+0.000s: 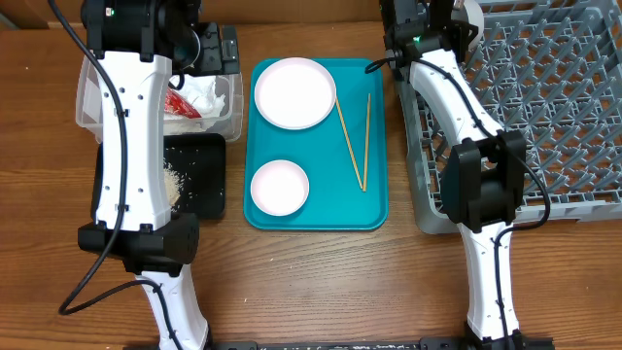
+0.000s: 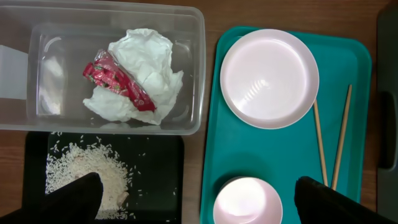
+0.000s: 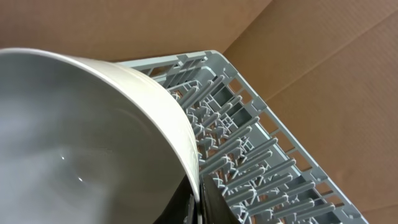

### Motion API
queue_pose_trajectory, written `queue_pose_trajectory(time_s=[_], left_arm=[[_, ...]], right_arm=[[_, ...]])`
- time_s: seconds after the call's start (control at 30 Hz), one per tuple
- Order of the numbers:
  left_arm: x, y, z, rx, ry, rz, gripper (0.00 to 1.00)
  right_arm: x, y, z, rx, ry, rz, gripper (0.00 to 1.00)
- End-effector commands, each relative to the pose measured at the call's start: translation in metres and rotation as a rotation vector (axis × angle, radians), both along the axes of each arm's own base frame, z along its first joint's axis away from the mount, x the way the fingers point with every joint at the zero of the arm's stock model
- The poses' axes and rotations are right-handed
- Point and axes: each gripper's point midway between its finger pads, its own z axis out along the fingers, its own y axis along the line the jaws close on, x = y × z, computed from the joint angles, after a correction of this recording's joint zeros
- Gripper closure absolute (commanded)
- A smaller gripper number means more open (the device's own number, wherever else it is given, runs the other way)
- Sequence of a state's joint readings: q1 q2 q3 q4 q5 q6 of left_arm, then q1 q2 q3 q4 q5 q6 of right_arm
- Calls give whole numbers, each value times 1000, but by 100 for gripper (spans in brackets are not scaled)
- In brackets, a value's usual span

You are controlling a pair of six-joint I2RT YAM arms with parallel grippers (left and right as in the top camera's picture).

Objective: Sort waste into correct bins and load items into the dishwasher
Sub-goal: 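Lower grey bowl into dish rack with right gripper and release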

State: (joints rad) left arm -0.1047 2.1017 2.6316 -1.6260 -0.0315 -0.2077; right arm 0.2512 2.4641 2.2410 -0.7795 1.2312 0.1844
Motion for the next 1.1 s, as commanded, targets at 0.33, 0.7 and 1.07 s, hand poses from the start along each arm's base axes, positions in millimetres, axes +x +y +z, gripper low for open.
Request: queue_pose_trajectory(time_s=[0.33,0.7,1.07], left_arm=[[-1,-3,10,-6,-31,2,0],[-1,-3,10,-6,-31,2,0],[-1,-3,10,-6,-31,2,0]], right_arm=[[-2,31,-7,8,44,65,96],[-9,62,-48,184,197,189,78],[-32,103,-33,286,221,252,67]])
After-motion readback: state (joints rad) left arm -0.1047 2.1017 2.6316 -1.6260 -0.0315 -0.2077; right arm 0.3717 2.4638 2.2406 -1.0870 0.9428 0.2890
